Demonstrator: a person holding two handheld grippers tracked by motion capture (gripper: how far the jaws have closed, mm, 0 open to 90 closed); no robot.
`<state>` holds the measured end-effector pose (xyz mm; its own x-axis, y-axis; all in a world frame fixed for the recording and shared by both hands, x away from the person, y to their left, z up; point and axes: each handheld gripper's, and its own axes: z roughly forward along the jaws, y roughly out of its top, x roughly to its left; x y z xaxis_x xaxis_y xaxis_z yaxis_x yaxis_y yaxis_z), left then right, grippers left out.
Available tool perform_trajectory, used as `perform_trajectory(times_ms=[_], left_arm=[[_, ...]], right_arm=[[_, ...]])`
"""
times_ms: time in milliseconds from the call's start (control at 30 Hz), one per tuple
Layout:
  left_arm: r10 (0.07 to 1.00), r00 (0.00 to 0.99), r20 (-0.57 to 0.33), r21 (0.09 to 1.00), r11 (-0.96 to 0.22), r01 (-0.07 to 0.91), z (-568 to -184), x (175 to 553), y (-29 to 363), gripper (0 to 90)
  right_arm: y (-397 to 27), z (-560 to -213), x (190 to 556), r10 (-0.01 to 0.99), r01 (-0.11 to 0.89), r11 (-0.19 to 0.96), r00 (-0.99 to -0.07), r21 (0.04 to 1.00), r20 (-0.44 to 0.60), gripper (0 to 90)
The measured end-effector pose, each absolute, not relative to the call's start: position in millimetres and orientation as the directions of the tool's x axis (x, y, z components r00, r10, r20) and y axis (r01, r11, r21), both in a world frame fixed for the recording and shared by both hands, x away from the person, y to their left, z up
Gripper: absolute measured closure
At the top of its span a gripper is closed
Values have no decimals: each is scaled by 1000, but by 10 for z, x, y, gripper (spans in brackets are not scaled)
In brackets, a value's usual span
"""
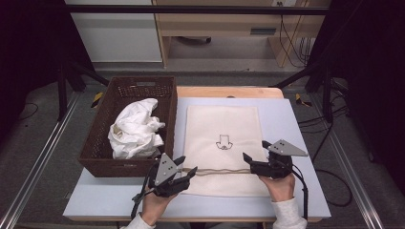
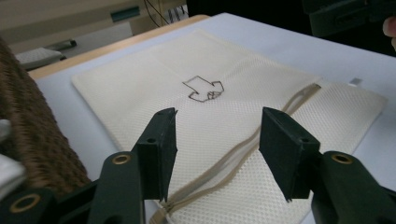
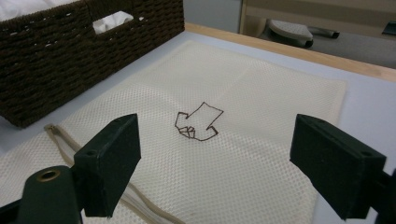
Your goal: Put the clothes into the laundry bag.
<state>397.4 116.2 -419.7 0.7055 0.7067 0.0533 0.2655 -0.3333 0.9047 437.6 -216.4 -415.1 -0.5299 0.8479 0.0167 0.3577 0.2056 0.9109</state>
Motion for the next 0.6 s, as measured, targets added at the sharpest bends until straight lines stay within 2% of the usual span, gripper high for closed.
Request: perform_trajectory(times_ms=[300,567,600], left_arm=[[667,744,30,873,-381,306,-4391,4003,1006,615],[635,773,15,844,-422,330,-4559,4026,891,781],[631,775,10,843,-422,333,-4579,4029,879,781]], right_arm=[[-1986,-4261,4408,828,381,267,-560,885,-8,199],[-1823,-4424,4463,801,419,304,-598,856,8,239],[-1823,-4424,4463,801,419,304,-598,856,8,239]])
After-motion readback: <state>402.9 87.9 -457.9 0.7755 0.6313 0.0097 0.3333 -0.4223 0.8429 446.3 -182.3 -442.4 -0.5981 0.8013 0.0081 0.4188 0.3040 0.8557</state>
